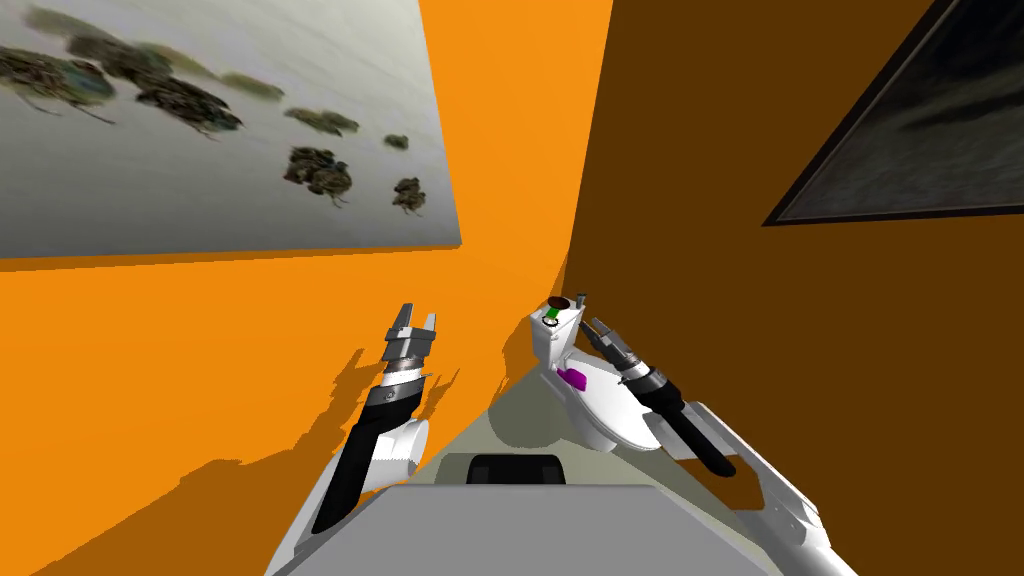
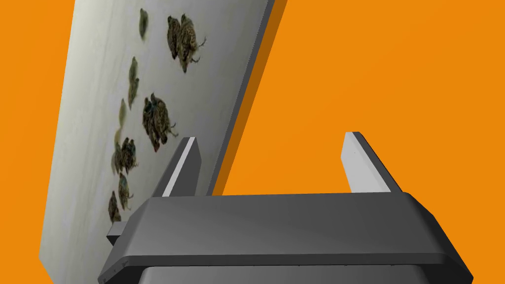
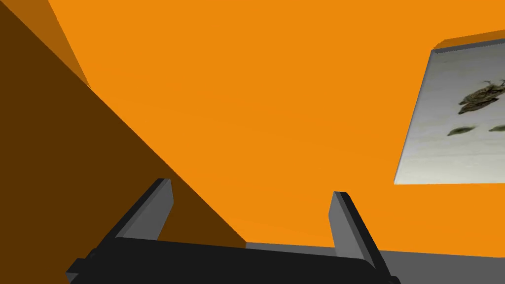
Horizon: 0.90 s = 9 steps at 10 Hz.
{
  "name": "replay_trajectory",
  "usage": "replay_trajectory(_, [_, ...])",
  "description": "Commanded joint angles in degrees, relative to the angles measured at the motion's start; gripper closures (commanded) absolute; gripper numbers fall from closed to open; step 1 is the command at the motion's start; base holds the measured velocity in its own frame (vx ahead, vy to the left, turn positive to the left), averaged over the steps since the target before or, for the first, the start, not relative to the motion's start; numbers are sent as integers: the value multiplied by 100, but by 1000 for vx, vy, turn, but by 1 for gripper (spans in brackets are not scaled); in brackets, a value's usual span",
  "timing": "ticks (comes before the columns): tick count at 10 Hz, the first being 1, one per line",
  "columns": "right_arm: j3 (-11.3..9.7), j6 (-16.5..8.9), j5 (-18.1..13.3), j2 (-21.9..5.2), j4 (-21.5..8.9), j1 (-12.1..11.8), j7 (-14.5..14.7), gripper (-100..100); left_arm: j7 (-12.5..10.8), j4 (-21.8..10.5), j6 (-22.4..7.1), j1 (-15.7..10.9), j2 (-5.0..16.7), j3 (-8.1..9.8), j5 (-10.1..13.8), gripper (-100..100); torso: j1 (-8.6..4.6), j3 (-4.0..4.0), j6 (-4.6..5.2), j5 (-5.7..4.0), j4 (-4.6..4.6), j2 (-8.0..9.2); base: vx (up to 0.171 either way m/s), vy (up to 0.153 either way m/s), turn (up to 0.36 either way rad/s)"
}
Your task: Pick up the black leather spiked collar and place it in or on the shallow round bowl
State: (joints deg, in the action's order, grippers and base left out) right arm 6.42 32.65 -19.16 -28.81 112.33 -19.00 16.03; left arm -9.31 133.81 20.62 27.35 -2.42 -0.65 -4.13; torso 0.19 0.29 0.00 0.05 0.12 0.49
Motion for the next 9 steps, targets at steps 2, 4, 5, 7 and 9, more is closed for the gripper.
replay_trajectory(2, [33, 27, -263, -359, -392, 131, 160, -100, 0, 0, 0, 1, 0, 1, 0, 0, -6, -4, 3, -1, -1, -9, -91, 47, 86])
replay_trajectory(4, [66, 44, -415, -567, -669, 211, 234, -100, 0, 0, 0, 1, 0, 0, 0, 0, -1, -10, 0, 0, -3, -18, -73, 60, 118])
replay_trajectory(5, [96, 55, -569, -771, -841, 285, 302, -100, 0, 0, 0, 1, 0, 1, 0, 0, -9, -13, 3, -2, -5, -24, -56, 50, 118])
replay_trajectory(7, [122, 59, -724, -970, -1163, 350, 365, -100, 0, 0, 0, 2, 1, 1, 0, 0, -13, -18, 3, -3, -7, -32, -39, 44, 102])
replay_trajectory(9, [143, 56, -882, -1165, -1477, 406, 422, -100, 0, 0, 0, 1, 0, 0, 0, 0, 2, -20, -1, 0, -7, -36, -40, 77, 141])
